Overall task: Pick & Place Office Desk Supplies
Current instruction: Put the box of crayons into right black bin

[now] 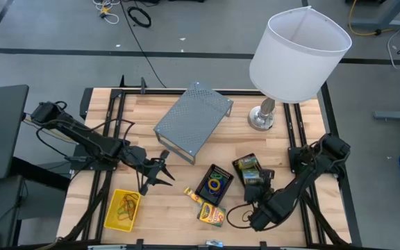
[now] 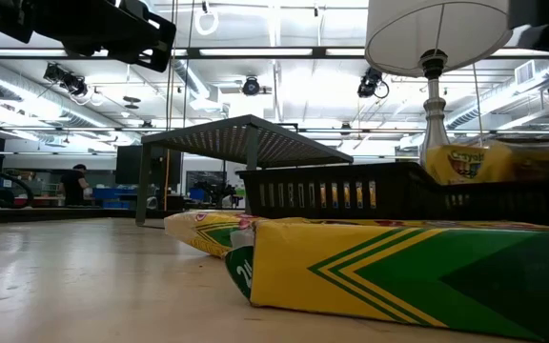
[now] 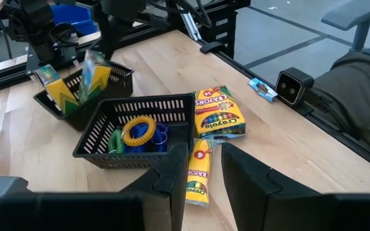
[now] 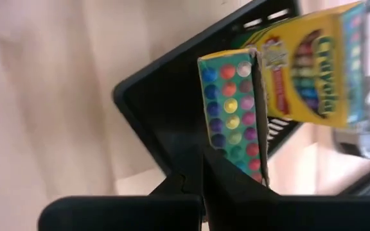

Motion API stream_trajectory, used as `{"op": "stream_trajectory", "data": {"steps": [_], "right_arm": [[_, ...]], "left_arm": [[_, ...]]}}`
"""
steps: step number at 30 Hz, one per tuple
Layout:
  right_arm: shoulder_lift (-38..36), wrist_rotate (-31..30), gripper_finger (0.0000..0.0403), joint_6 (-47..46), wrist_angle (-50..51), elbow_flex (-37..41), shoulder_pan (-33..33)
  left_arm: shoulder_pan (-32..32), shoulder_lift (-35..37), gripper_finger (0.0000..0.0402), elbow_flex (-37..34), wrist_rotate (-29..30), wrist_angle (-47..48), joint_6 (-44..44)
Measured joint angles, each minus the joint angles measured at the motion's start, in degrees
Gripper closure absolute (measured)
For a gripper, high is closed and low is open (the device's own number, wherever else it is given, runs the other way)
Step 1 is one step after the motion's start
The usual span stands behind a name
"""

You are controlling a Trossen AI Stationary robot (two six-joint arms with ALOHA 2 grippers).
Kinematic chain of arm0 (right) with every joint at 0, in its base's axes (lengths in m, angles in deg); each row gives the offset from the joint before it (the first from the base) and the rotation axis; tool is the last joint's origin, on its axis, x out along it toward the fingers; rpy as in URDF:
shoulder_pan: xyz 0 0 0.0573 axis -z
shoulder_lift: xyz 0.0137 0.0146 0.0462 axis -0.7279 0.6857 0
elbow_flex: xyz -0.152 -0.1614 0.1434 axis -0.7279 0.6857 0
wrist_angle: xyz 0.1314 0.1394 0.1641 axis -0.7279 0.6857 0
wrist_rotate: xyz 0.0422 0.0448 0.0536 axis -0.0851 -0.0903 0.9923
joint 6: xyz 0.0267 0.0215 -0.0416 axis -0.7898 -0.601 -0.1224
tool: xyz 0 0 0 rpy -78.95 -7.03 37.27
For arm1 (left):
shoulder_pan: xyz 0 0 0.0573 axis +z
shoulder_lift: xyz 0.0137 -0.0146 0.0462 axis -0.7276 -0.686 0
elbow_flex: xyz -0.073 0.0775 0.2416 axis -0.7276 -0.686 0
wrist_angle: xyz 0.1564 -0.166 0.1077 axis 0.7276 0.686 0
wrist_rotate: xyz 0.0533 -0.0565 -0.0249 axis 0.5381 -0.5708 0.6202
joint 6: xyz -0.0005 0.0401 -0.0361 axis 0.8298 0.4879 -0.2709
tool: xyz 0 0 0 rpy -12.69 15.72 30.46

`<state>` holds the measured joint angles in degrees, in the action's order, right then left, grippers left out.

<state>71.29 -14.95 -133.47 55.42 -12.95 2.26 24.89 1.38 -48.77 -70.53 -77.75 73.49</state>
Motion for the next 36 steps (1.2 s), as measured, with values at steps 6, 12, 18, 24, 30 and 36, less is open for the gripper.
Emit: {"op": "stream_trajectory", "data": {"steps": [6, 12, 18, 24, 30, 36], "right_arm": [[0.0, -4.8, 0.0403, -0.13, 2.79, 0.0, 2.26], [0.0, -9.39, 0.0403, -1.39, 5.34, 0.0, 4.98], [0.0, -11.45, 0.0403, -1.24, 5.51, 0.0, 7.42], [0.0, -12.93, 0.0403, -0.88, 3.66, 3.47, 9.12], [0.11, -9.51, 0.0403, -1.85, 0.39, 5.83, 8.52], [0.11, -3.61, 0.0403, 1.4, -2.86, 5.55, 7.88]], "left_arm": [[0.01, 0.0, 0.0298, 0.0, -0.02, 0.88, -0.03], [0.02, 0.0, 0.0298, 0.0, -0.57, 1.08, -0.3], [0.0, 0.0, 0.0298, 0.0, -2.4, 1.08, -0.57], [0.0, 0.0, 0.0298, 0.0, -2.4, 1.06, -0.61], [0.0, 0.0, 0.0298, 0.0, -2.38, 1.06, -0.61], [0.0, 0.02, 0.0298, 0.0, -2.36, 1.04, -0.59]]}}
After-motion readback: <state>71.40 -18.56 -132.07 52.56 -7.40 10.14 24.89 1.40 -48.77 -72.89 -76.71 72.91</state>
